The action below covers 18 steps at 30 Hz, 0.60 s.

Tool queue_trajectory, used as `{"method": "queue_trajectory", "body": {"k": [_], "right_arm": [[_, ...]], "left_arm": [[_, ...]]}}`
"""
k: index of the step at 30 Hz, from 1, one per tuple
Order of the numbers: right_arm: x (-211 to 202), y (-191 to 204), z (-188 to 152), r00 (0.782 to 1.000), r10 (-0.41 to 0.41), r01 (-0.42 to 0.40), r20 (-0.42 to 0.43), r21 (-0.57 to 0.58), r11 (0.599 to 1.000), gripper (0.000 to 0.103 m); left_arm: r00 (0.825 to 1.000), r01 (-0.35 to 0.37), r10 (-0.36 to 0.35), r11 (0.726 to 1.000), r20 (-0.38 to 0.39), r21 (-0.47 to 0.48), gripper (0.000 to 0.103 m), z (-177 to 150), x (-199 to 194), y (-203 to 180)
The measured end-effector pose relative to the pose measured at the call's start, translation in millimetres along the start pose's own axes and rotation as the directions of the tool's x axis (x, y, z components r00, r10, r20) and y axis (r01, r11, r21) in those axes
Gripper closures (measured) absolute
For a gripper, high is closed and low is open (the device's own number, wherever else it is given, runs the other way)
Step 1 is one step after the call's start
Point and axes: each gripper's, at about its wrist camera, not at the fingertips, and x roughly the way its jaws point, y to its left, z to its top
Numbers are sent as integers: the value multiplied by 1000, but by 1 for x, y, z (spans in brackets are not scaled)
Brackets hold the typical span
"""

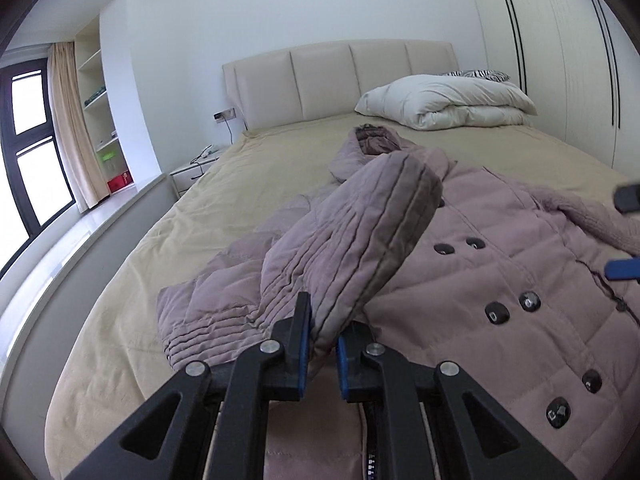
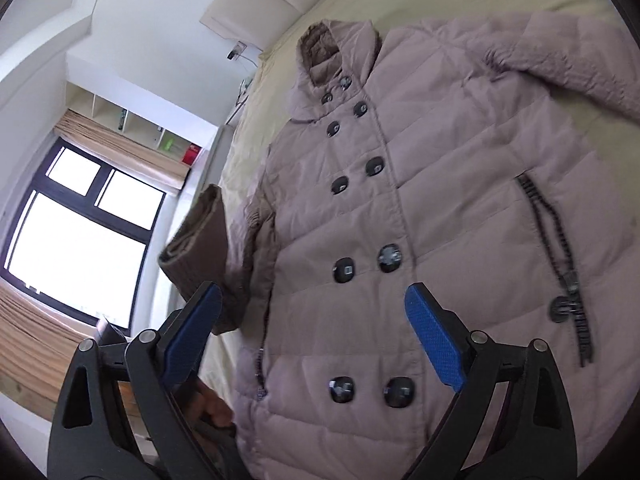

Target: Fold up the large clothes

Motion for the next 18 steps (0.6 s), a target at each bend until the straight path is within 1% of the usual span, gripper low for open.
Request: {"method": "queue_trajectory", "body": {"k": [2,4,5,7,9,11,13,14,16,17,18], "right_arm": [[26,5,8,993,95,-93,-64,43,995,9],[52,16,15,977,179,-170,-115,80,982,9],[64,24,18,969,206,-196,-139,81,977,9],[87,42,23,955,231,-221,-188,72,973,9],[108,56,28,934,271,-259,-234,84,962,9],[128,68,33,923,272,-259,-272,83,962,9],[147,71,38,918,258,-238,-300,100,966,11],[155,73,39,912,263,-242,-316,104,965,16],[171,80,40,888,278,-267,-366,82,960,53],[178,83,38,889,250,-248,-383,57,967,60],[184,86,38,889,234,-238,-393,38,970,70]], "left_arm": [[1000,-3,3,999,3,53,91,-5,-2,-8],[1000,-13,11,995,15,98,91,-13,-7,-15],[1000,-14,12,994,19,112,91,-14,-13,-20],[1000,-10,8,992,23,126,91,-19,-16,-24],[1000,-6,1,990,30,140,91,-21,-16,-26],[999,-1,-5,988,36,155,91,-24,-17,-28],[999,5,-12,986,42,167,91,-25,-17,-31],[999,7,-14,986,43,165,91,-26,-17,-31],[999,8,-14,989,40,146,91,-25,-15,-28],[999,6,-12,991,41,131,91,-25,-14,-25],[999,5,-10,994,41,111,90,-25,-13,-21]]}}
